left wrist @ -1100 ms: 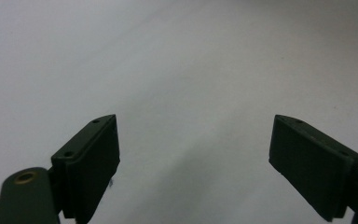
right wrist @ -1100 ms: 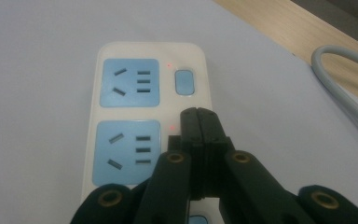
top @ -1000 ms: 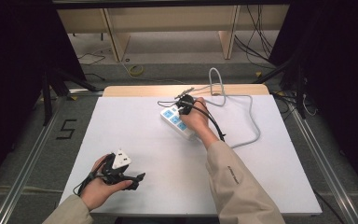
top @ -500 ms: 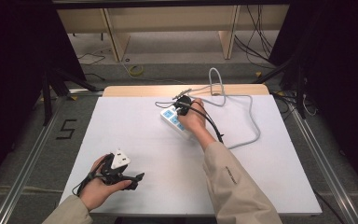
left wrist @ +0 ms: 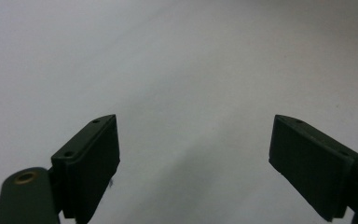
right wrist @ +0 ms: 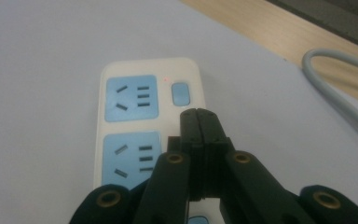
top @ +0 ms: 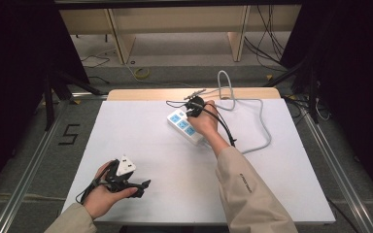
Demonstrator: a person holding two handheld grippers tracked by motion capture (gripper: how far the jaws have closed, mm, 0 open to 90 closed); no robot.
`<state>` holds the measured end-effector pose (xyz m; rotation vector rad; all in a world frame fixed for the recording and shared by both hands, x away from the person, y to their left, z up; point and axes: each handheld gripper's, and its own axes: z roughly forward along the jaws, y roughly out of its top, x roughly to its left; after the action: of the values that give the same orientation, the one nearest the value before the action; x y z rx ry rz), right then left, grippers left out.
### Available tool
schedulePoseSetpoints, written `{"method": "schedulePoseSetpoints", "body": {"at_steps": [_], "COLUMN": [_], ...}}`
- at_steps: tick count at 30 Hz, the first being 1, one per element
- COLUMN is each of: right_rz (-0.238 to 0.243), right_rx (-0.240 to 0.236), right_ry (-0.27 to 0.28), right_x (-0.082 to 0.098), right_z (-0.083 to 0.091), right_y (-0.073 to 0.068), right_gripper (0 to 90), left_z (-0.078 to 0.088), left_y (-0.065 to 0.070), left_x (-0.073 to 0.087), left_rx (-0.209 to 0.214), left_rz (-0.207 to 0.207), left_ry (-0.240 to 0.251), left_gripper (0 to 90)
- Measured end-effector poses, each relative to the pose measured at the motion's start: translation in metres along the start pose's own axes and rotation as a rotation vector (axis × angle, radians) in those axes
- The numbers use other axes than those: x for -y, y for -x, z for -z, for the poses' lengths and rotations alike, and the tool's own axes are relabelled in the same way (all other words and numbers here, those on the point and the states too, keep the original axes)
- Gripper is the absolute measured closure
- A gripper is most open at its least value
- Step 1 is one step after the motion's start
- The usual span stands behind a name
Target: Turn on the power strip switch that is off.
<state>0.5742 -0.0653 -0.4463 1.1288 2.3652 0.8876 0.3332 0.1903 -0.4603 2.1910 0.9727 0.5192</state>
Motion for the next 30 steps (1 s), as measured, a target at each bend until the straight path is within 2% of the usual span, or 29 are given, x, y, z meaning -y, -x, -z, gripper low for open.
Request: {"method": "schedulePoseSetpoints", "body": {"at_steps": [9,16,30], "right_rz": [-0.013,-0.002,-0.042], "right_rx": [-0.008,-0.022,-0.023], "right_ry": [0.004,0.018,0.032], "right_x": [0.001,0.008,0.026], "right_z": [0.007,0.012,0.029], "right_y": [0.004,0.002,0.007], "right_gripper": [86.6,81.2,69.1], "left_z": [0.0,0.0,-0.001], "left_y": [0.0,0.0,0.001], "left_x": [0.0,0.0,-0.001], "left_rx": [-0.001,-0.003,-0.009], "left_rz": [-0.003,-0.003,-0.001], "left_ry": [-0.005,-0.005,-0.005], "left_gripper": [16.0,16.0,16.0]}}
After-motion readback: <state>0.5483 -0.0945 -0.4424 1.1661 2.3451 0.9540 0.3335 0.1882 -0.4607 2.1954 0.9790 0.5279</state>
